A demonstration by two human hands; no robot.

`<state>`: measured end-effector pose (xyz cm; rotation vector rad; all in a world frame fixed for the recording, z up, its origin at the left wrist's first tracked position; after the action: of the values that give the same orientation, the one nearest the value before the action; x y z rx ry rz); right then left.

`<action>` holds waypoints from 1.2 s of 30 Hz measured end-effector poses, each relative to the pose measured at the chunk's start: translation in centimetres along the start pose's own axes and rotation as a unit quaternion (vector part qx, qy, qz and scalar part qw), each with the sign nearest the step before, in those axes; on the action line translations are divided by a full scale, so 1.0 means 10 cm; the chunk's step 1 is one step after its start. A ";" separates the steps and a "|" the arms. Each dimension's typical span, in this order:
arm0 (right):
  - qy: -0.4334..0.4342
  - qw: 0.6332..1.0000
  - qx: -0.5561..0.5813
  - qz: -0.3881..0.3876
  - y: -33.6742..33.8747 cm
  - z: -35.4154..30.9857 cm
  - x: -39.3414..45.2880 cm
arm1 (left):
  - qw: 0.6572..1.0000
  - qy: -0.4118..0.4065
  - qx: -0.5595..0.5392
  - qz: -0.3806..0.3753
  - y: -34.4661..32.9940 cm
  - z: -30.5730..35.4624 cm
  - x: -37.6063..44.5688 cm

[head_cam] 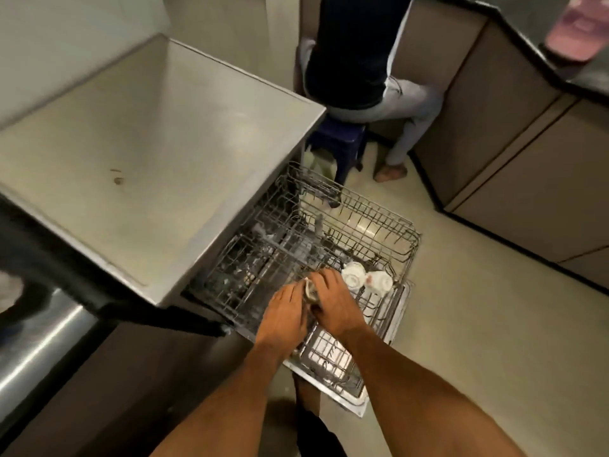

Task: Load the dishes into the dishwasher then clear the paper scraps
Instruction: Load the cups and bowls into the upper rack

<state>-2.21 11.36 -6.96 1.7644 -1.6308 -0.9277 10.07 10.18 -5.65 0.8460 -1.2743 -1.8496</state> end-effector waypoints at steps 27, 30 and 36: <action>-0.129 0.984 -0.082 -0.091 -0.48 1.43 1.22 | 0.977 0.099 -0.044 -0.185 -1.34 -0.11 1.56; -0.127 0.986 -0.053 -0.094 -0.47 1.44 1.24 | 0.976 0.110 -0.053 -0.182 -1.33 -0.11 1.60; -0.141 0.985 0.002 -0.095 -0.48 1.44 1.21 | 0.976 0.105 -0.061 -0.180 -1.34 -0.13 1.54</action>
<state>-10.51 0.62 -20.88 1.8847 -1.6521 -1.3154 0.47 -0.14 -20.46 1.2297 -0.9100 -2.0268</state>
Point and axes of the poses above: each hand's wrist, its own x-axis towards the middle knuckle, its own y-axis out of the back of the hand, z = x × y, the point moved 5 cm from there along x, towards the middle knuckle, and after that the axes turned 13 degrees about x, right-handed, at the moved point
